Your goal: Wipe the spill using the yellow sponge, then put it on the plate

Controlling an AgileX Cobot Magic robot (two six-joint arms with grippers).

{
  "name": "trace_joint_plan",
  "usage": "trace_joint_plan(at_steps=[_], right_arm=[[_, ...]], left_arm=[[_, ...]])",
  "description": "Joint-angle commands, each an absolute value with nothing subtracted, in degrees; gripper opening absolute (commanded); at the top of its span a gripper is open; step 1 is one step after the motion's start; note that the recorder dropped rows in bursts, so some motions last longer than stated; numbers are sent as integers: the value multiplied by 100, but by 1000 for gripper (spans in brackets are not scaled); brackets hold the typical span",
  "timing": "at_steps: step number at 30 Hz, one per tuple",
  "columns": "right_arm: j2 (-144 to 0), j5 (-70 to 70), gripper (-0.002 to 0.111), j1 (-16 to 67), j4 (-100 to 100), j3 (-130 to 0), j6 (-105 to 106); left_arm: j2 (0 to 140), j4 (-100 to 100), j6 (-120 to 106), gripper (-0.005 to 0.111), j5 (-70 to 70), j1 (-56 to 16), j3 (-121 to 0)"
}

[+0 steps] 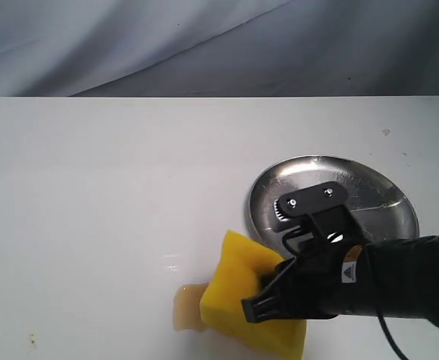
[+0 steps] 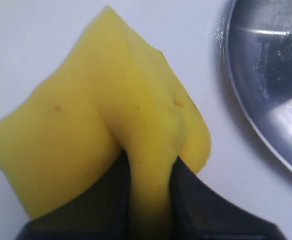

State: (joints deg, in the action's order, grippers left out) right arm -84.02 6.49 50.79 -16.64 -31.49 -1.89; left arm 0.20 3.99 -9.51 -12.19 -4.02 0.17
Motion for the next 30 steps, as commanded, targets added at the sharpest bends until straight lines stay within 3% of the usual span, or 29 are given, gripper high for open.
trace_joint_plan(at_steps=[1, 8, 20, 26, 30], right_arm=[[-9220, 163, 0, 5106, -1724, -3145, -174], [-10297, 339, 0, 5638, -1688, -4021, 0], [-12170, 2216, 0, 5717, -1486, -7368, 305], [-12690, 3219, 0, 5373, -1149, -8713, -95], [-12618, 3630, 0, 5022, -1066, -8841, -202]], left_arm=[[0, 394, -907, 0, -1182, -397, 0], [0, 394, -907, 0, -1182, -397, 0], [0, 394, -907, 0, -1182, -397, 0], [0, 394, -907, 0, -1182, -397, 0], [0, 394, -907, 0, -1182, -397, 0]])
